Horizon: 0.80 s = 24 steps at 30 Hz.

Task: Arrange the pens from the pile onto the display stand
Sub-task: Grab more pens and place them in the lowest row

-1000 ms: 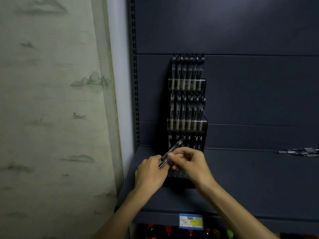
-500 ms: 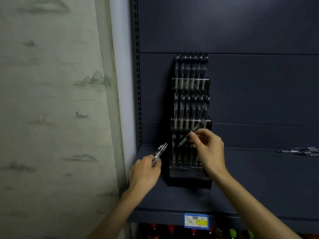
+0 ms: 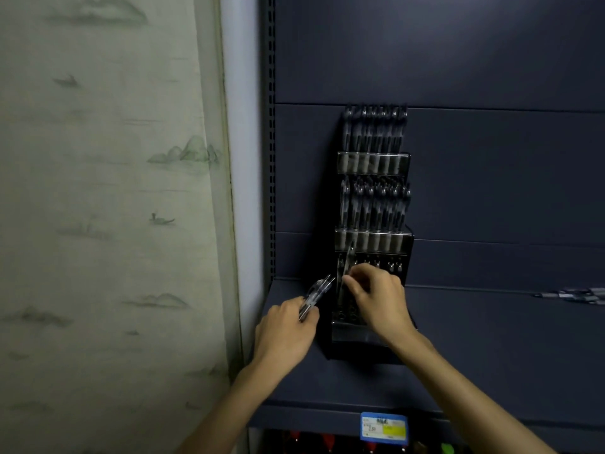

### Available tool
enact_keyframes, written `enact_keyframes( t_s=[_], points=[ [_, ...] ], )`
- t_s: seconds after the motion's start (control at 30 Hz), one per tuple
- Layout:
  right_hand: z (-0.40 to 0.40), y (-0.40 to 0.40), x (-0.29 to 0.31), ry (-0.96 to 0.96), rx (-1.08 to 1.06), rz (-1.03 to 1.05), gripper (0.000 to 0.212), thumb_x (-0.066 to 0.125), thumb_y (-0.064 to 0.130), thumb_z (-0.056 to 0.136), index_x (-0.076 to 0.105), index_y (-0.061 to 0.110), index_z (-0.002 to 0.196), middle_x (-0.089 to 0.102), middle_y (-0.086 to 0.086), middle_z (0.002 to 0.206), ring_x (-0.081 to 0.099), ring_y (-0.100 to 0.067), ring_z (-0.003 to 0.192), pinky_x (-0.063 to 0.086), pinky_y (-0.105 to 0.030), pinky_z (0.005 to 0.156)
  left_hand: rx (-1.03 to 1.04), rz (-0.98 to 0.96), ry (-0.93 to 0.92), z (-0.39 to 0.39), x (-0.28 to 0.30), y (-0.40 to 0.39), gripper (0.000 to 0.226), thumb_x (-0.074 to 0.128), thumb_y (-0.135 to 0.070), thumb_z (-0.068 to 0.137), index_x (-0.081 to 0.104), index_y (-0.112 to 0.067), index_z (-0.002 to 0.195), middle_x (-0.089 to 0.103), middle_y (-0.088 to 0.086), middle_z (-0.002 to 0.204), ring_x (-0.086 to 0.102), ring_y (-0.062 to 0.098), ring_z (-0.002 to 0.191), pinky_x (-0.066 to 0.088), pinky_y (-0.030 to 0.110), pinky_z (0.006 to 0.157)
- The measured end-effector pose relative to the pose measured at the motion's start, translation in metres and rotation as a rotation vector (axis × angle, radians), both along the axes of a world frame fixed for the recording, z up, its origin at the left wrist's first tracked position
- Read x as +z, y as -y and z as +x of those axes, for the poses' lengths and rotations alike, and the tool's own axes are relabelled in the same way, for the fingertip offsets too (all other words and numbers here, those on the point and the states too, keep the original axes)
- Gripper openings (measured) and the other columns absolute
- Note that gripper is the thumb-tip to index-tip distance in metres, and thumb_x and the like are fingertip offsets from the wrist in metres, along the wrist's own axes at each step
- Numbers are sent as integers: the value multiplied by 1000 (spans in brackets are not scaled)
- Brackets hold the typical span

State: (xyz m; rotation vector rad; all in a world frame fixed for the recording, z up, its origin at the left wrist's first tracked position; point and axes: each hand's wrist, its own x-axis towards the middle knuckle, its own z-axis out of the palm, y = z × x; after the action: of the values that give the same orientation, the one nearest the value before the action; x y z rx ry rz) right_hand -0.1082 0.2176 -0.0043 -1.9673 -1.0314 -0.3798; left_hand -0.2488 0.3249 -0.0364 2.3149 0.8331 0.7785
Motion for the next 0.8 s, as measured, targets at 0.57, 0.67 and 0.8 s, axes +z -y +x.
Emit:
enact_keyframes(
  t_s=[0.57, 0.67, 0.8],
  points=[
    [-1, -5, -22, 55, -46, -217, 20, 67, 27, 95, 76, 14, 106, 49, 6, 89, 60, -22, 94, 34, -24, 74, -32, 3, 23, 3, -5, 4, 27, 52, -39, 96, 58, -22, 76, 62, -3, 68, 62, 23, 71, 52, 42, 67],
    [-1, -3, -21, 49, -27, -185, 19, 69, 28, 94, 77, 14, 103, 51, 7, 89, 58, -15, 85, 37, -23, 73, -37, 7, 15, 6, -5, 7, 26, 52, -39, 97, 59, -21, 78, 62, -2, 68, 62, 24, 70, 52, 42, 66],
    [-2, 2, -17, 41, -16, -191, 18, 70, 29, 93, 77, 16, 103, 53, 7, 90, 54, -9, 81, 39, -21, 73, -29, 17, 4, 9, -4, 11, 25, 51, -40, 96, 59, -22, 81, 63, -2, 72, 62, 26, 73, 51, 42, 66]
  ],
)
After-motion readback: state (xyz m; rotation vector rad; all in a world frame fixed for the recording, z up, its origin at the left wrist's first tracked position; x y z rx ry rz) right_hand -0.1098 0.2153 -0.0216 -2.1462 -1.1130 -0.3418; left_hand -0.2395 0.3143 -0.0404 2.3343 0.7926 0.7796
